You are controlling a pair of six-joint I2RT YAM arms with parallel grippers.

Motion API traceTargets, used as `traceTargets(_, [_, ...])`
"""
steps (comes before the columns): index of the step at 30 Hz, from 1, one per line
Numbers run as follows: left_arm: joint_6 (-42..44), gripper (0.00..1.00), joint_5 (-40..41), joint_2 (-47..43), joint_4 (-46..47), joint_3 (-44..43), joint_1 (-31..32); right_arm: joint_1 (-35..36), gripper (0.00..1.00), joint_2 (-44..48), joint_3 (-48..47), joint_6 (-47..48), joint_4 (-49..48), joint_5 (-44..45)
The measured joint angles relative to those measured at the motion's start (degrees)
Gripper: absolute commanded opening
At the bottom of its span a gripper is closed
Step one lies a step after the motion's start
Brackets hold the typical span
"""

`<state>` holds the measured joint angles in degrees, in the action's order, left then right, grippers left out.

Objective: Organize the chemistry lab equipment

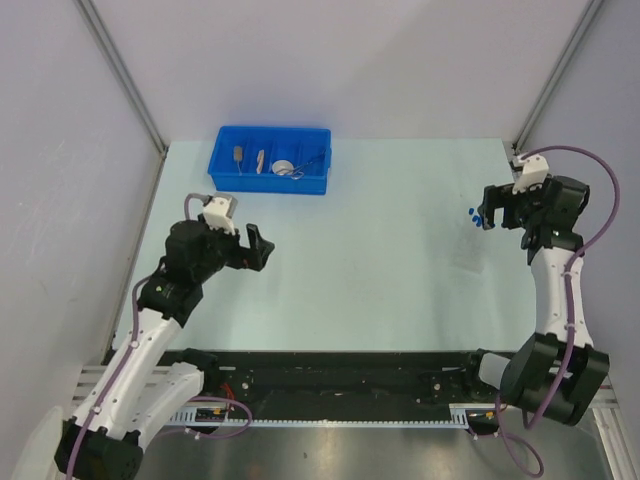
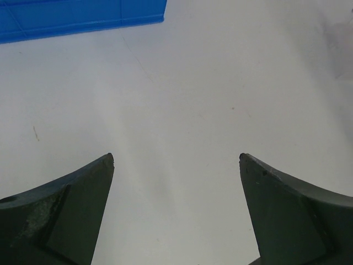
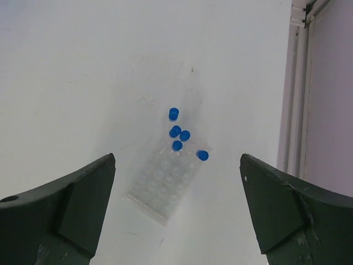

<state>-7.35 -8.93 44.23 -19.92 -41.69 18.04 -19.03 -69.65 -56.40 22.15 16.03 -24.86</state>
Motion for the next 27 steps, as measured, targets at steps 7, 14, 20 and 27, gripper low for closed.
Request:
traceTargets(7, [-9.92, 1.00, -13.92, 0.15, 0.31, -6.45, -13.07, -2.16, 1.00, 7.32, -3.28, -10.51, 2.97, -1.70])
traceTargets(14, [-10.58, 1.00, -16.85, 1.03, -4.55, -17.38, -15.61, -2.49, 1.00, 12.61, -10.93, -22.62, 7.04, 4.83])
traceTargets(20, [-9.01, 1.00, -15.41, -2.27, -9.35, -21.84, -15.61, -2.49, 1.00, 12.90, -20.41, -25.18, 11.89, 9.88])
traceTargets(27, [-7.21, 1.00, -13.44, -6.19, -13.73, -23.28, -15.61, -2.49, 1.00, 14.36, -22.10, -25.09, 17.79, 10.49])
